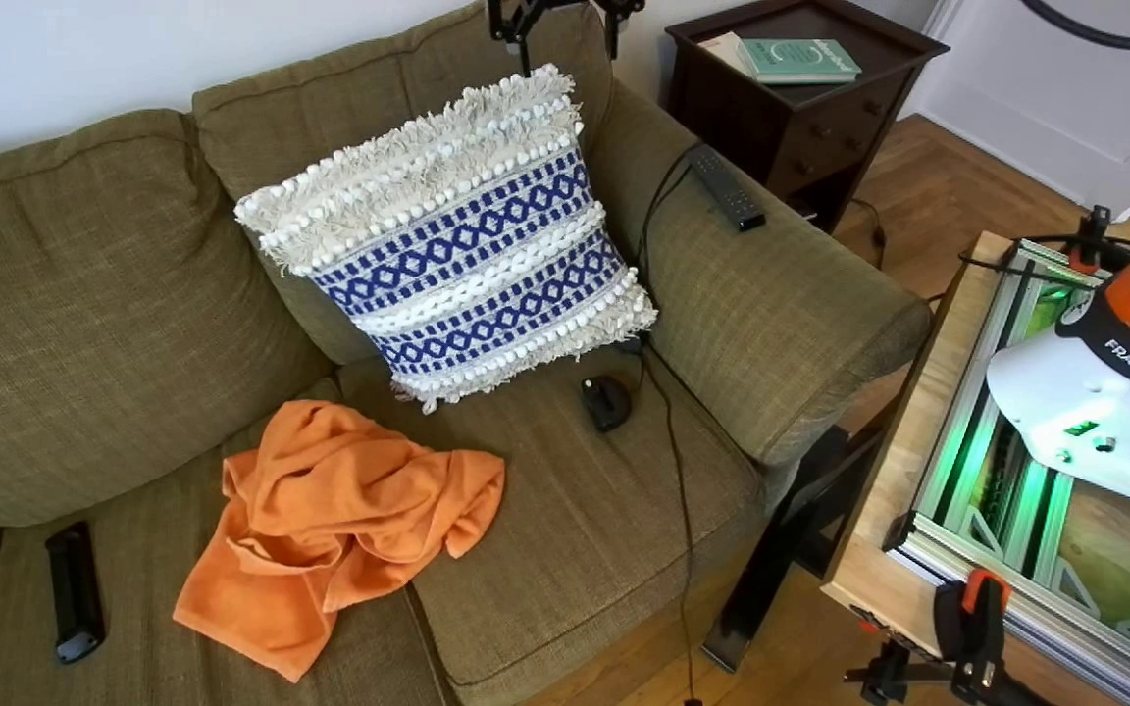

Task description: Put the white and blue pillow in an upright position against the couch backrest

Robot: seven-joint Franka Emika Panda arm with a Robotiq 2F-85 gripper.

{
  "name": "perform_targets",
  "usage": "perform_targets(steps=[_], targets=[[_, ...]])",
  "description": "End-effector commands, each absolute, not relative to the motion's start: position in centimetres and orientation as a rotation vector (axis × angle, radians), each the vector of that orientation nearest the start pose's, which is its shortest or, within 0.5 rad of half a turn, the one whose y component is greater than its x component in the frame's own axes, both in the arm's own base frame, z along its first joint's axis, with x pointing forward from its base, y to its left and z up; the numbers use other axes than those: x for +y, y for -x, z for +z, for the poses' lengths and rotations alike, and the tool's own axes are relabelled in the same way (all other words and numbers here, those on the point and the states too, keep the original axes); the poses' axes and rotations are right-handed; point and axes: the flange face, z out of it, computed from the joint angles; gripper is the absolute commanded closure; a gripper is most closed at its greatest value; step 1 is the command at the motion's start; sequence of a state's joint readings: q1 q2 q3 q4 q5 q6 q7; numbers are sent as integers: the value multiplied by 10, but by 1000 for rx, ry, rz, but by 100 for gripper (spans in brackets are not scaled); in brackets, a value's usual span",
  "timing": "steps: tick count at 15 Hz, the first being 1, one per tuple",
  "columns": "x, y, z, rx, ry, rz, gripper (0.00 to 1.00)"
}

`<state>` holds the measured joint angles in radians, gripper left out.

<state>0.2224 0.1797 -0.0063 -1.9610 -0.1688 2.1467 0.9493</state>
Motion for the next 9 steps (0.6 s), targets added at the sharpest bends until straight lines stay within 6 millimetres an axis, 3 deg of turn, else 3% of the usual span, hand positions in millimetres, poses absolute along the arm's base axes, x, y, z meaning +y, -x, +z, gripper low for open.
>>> perform_targets(steps=[1, 4, 5, 9], targets=[[94, -541, 398, 1016, 3161, -192, 0], [77, -520, 408, 1002, 3150, -206, 0], [87, -544, 402, 1018, 3156, -190, 0], [79, -527, 412, 1025, 3149, -202, 0]])
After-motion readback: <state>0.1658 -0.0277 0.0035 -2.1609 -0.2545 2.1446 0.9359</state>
